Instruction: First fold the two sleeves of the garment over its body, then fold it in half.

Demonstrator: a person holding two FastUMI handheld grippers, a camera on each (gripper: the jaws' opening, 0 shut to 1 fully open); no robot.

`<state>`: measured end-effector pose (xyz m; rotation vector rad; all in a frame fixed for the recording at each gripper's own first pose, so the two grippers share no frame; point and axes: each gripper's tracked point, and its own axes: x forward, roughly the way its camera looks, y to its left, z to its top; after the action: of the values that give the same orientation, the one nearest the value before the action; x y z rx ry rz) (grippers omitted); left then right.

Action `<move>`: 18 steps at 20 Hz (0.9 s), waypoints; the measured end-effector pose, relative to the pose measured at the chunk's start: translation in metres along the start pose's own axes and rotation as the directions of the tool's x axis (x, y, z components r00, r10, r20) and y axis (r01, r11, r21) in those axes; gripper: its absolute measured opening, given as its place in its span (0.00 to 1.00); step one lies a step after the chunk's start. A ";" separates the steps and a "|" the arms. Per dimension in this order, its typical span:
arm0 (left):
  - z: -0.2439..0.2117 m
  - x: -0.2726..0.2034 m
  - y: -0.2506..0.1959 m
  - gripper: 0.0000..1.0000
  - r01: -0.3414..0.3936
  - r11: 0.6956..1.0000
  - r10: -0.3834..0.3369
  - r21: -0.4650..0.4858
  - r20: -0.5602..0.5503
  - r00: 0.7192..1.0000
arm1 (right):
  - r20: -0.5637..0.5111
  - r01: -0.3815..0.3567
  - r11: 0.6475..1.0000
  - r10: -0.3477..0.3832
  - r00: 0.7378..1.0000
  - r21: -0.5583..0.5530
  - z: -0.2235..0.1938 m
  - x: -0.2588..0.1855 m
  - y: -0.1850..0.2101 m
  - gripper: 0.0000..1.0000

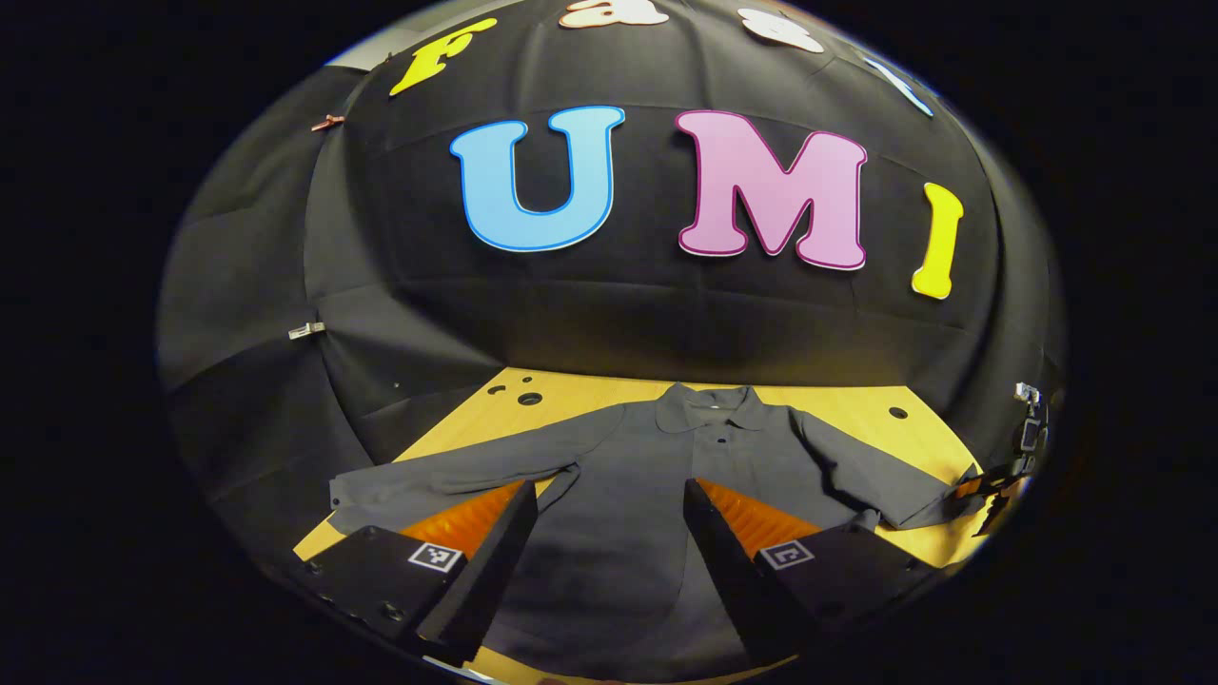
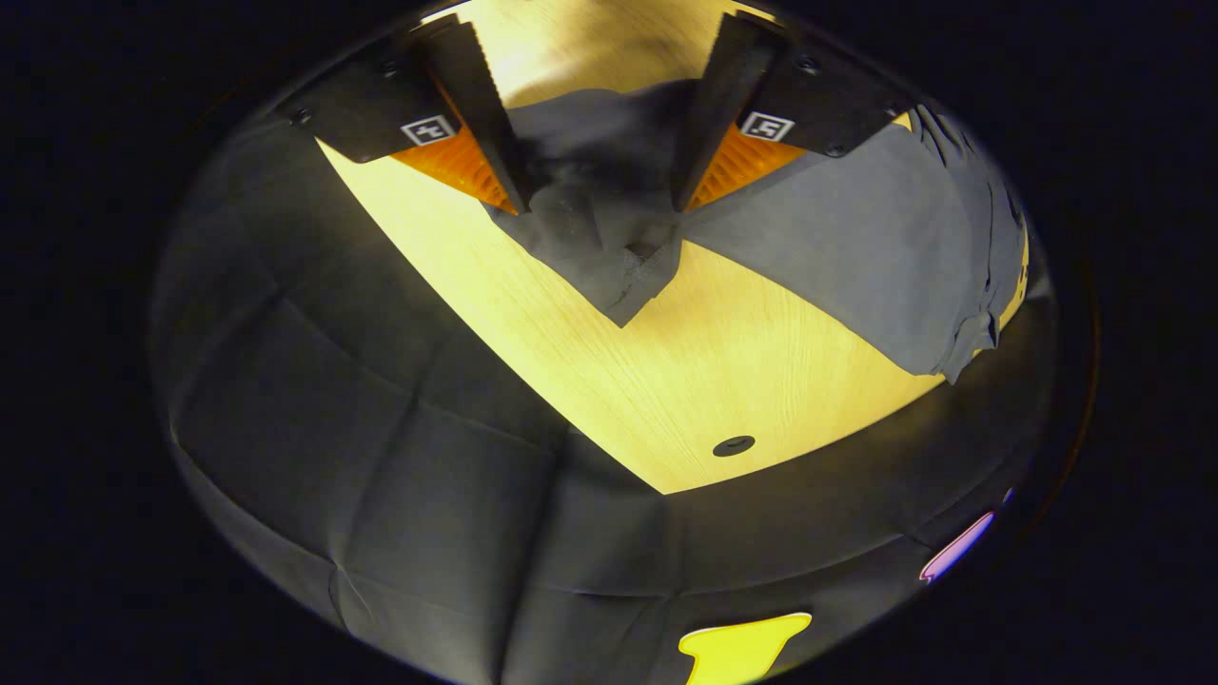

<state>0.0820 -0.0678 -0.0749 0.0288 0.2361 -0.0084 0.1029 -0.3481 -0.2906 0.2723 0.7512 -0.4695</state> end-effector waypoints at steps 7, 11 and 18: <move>-0.001 -0.001 -0.010 0.98 0.012 1.000 -0.011 0.021 -0.020 1.000 | -0.011 -0.024 0.996 0.024 1.000 -0.084 -0.004 -0.003 0.018 0.10; -0.003 -0.003 -0.005 0.98 0.014 0.999 -0.013 0.041 -0.037 0.999 | -0.025 -0.061 0.997 0.060 0.998 -0.043 0.002 -0.008 0.021 0.06; 0.001 -0.007 0.010 0.98 0.016 0.998 -0.014 0.054 -0.033 0.999 | 0.077 -0.043 0.979 0.059 0.995 -0.197 0.048 -0.059 0.049 0.05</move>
<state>0.0757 -0.0580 -0.0725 0.0817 0.2691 -0.0296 0.1181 -0.3070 -0.2111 0.0877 0.7020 -0.3535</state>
